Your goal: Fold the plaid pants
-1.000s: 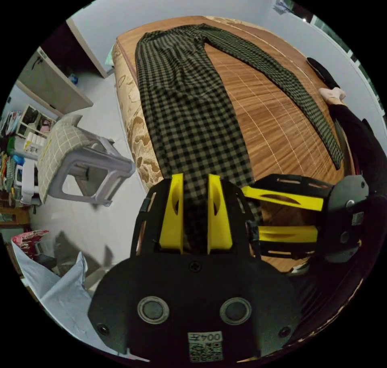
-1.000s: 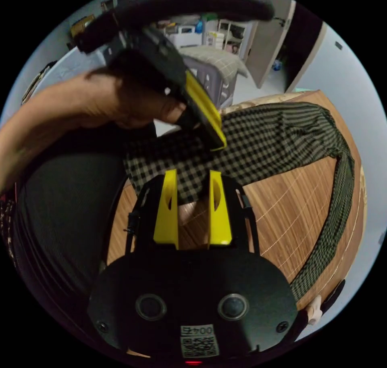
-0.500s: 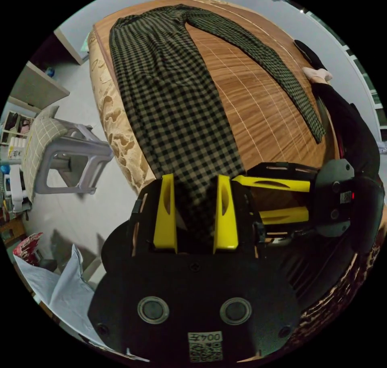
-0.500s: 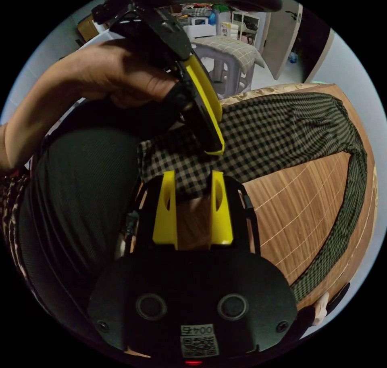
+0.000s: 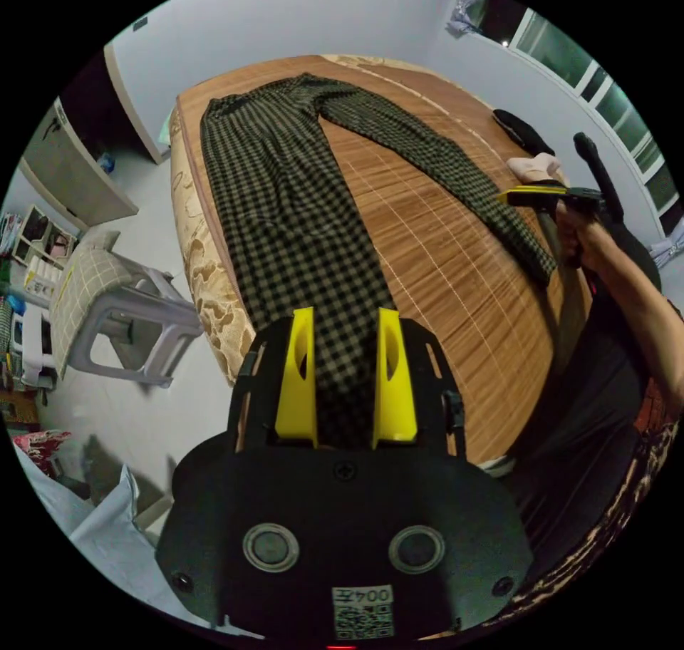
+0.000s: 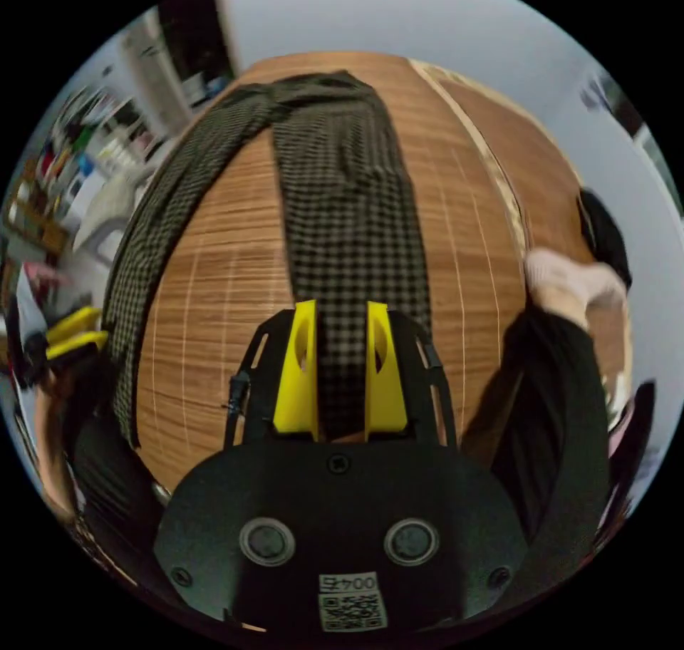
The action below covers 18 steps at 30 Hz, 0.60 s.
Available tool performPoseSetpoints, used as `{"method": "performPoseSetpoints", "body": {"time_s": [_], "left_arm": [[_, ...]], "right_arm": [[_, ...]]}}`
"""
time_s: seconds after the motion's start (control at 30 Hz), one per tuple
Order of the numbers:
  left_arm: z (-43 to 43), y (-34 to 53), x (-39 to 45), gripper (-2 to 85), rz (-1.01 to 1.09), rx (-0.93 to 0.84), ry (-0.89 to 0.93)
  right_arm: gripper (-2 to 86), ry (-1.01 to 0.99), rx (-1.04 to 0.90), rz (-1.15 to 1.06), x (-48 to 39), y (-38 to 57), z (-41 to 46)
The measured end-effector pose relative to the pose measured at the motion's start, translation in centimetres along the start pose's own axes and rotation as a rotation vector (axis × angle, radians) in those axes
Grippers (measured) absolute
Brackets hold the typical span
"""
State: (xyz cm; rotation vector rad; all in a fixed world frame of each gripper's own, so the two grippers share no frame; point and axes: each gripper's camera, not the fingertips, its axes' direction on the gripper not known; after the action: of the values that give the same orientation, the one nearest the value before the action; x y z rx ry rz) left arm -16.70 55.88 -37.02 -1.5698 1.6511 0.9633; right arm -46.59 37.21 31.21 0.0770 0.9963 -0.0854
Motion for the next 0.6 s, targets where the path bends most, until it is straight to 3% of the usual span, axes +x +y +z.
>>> {"method": "performPoseSetpoints", "body": {"time_s": [0.1,0.33,0.6], "left_arm": [[2.0,0.2,0.3,12.1,-0.035,-0.063,-0.002],[0.5,1.6,1.7,10.7,-0.059,0.001,-0.046],[-1.6,2.2,4.6,12.3,-0.020,0.003,-0.058]], "right_arm": [[11.3,0.016,-0.024,0.132,3.5,1.2,0.8],[11.1,0.126,-0.079,0.053,3.4,1.6,-0.5],[11.2,0.085,-0.128,0.108,6.6,3.4,-3.8]]}}
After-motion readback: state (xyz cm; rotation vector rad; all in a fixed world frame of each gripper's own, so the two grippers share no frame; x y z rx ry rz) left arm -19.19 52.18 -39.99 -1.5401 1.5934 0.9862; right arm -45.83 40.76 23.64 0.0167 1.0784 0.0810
